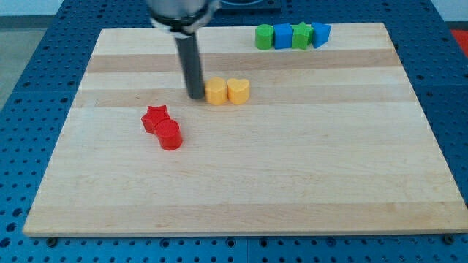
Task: Separate green star from vertical line of blocks
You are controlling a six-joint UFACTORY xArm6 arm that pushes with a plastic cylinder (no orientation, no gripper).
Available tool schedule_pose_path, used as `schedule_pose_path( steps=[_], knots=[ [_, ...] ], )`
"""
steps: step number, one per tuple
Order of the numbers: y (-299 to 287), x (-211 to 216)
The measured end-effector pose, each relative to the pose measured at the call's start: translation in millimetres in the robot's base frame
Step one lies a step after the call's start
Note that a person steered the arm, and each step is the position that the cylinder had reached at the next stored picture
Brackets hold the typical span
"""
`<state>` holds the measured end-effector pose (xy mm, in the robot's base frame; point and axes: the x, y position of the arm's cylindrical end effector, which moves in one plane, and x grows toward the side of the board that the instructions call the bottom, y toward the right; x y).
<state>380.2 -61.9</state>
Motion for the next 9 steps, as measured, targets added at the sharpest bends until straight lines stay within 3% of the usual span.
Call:
schedule_pose_path(
  steps=[1,2,3,4,8,9],
  knots=[
    [31.7,-0.6],
    [12.9,-16.2],
    [-1.8,-63.7],
    [17.5,-74.5],
    [284.7,-85.2],
    [326.8,-141.7]
  ],
)
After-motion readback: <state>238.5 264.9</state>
